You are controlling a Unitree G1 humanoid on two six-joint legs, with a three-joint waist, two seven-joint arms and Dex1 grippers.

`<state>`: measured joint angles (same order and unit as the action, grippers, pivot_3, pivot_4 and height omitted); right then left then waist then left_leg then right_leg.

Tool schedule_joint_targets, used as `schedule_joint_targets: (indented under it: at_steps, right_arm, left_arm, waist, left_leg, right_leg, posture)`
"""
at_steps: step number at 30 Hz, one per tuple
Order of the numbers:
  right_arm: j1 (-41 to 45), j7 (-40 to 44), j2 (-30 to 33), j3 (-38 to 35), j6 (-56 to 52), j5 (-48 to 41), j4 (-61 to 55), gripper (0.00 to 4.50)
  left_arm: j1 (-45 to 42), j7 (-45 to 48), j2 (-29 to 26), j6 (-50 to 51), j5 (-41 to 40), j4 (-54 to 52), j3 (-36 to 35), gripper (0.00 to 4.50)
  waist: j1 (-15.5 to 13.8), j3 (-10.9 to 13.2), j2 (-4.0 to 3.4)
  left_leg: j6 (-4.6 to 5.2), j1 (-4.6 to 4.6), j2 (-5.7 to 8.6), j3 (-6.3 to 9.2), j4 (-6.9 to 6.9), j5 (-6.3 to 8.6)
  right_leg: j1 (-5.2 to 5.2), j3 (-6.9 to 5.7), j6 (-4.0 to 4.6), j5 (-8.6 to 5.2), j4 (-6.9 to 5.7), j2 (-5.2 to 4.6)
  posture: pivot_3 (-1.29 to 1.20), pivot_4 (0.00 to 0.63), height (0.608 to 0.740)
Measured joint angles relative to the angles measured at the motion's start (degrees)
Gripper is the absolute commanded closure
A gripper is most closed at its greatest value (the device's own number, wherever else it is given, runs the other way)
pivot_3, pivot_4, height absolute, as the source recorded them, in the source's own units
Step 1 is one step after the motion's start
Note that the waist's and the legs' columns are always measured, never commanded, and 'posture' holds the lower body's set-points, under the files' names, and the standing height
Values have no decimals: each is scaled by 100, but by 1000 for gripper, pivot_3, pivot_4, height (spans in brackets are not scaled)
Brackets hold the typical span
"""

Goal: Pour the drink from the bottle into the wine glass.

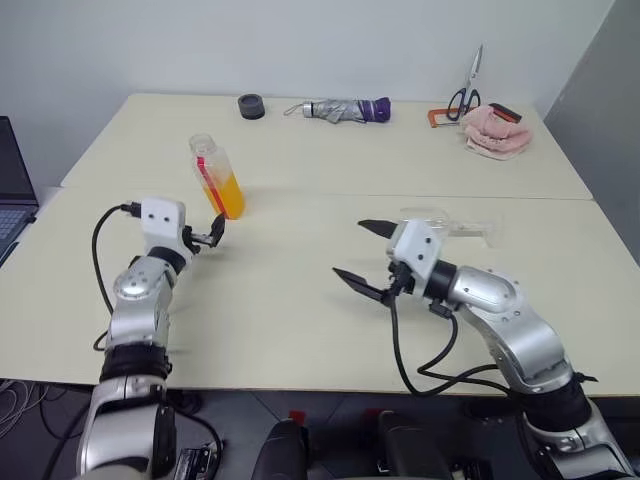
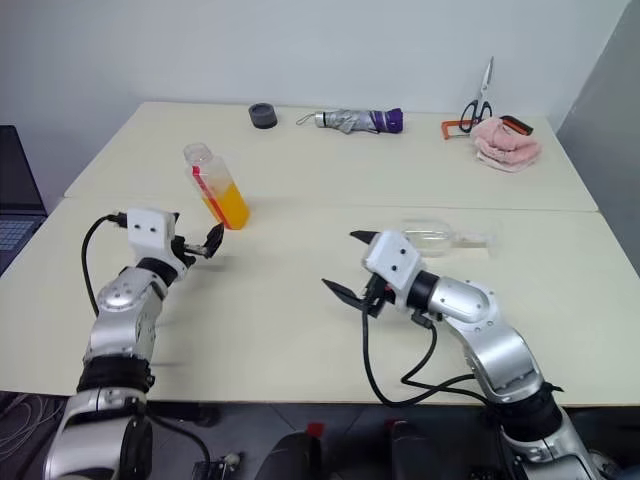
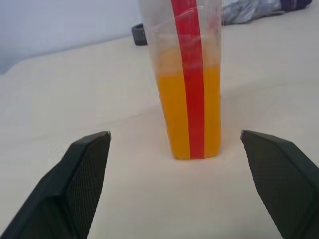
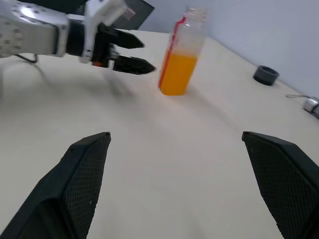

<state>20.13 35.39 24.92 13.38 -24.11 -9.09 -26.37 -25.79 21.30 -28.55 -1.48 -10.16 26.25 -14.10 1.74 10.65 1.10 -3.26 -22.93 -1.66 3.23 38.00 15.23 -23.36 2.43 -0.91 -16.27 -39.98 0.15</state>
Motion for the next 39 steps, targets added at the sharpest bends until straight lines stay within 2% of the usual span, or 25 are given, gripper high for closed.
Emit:
schedule_joint_targets:
  at_steps: [5,9,11,14,17,21,28,39]
  right_arm:
    - [-768,-458,434,-529,378,565,-198,0]
    - [-1098,-861,935,-857,931,1381,33,0]
    - [-1218,-1002,1165,-829,1159,1826,223,0]
    - [-1170,-1444,1614,-534,1350,3017,1031,0]
    - [-737,-1903,1778,-142,1521,4049,1907,0]
    - [78,-2608,1711,171,1723,4889,3052,0]
    - [702,-3105,1522,579,2078,5515,4317,0]
    - [1161,-3507,1248,752,2251,5765,5149,0]
  left_arm:
    - [958,103,195,256,-252,-1761,78,34]
    - [1194,609,181,754,-458,-2540,504,34]
    - [1142,1035,78,1054,-600,-2715,765,34]
    - [724,2130,-287,1665,-1005,-2756,1203,34]
    - [207,3016,-567,1959,-1212,-2759,1491,34]
    - [-192,3769,-656,1973,-1211,-2736,1902,34]
    - [-466,3972,-483,1991,-1175,-2721,2096,34]
    - [-444,3948,-367,1986,-1122,-2696,2094,34]
  waist:
    - [-22,-1,2]
    - [-28,-2,3]
    - [-20,-2,3]
    - [-8,-2,3]
    - [38,-2,2]
    - [85,-2,1]
    - [65,-2,2]
    - [101,-2,2]
  left_leg:
    - [0,6,1,1,-1,0]
    - [0,13,17,-9,1,0]
    - [0,20,10,-11,0,0]
    - [-4,21,5,-14,-1,-2]
    - [-4,25,1,-24,-5,-3]
    - [-4,22,-3,-25,-6,-3]
    - [-3,13,2,-25,-5,-2]
    - [-3,20,1,-24,0,-2]
  right_leg:
    - [11,1,-2,-1,1,-8]
    - [17,4,-11,0,2,8]
    - [20,7,-11,0,2,21]
    - [18,11,-10,-1,1,33]
    - [12,24,-8,0,0,40]
    - [12,27,-6,-1,1,44]
    - [10,27,-4,-1,8,36]
    - [13,28,-4,-1,0,37]
  posture:
    - [0,150,740]
    - [0,150,740]
    - [0,150,740]
    - [0,150,740]
    - [0,150,740]
    - [0,150,740]
    - [0,150,740]
    - [0,150,740]
